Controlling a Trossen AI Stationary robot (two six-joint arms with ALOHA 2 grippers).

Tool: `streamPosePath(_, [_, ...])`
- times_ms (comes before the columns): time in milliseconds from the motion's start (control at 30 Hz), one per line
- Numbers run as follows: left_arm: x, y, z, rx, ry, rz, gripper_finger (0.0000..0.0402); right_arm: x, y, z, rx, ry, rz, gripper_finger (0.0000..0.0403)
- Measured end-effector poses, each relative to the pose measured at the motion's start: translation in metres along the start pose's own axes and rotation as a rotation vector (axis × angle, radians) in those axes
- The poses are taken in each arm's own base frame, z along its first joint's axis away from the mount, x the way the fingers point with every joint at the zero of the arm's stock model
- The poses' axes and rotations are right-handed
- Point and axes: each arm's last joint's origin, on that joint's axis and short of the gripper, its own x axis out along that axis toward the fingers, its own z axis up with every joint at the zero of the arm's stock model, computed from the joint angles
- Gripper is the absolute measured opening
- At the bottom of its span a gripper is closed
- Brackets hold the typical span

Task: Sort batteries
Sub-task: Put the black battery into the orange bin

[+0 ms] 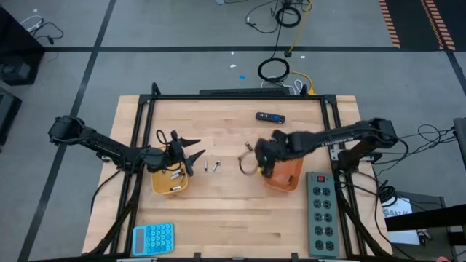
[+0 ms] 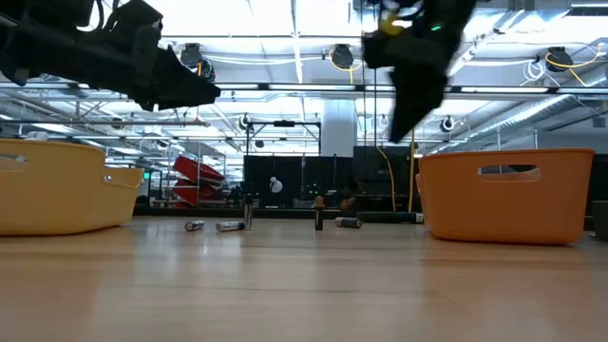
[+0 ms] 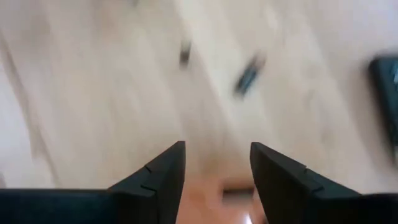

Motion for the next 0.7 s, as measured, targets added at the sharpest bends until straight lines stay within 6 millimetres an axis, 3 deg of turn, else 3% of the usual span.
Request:
streamPosePath(133, [0.0,0.0,0.002,0.016,-0.022,-0.013,0.0219,0.019,-0.029,0.024,0.039,-0.047,0.032,0.016])
streamPosePath(367, [0.0,0.0,0.001,0.06,-0.013,-0.016,0.0218,0.075,-0.076,0.038,0.091,0.035,0.016,0.0156])
streamPosePath(567, [0.0,-0.001,-0.001,0.078,0.012,-0.017,0.0218,0.105,-0.092,0.039,0.135,0.084,0.072,0.0156])
streamPosePath(700, [0.0,-0.001,-0.003,0.088,0.025,-0.018,0.0218,0.114,-0.093,0.039,0.143,0.1,0.086,0.0156])
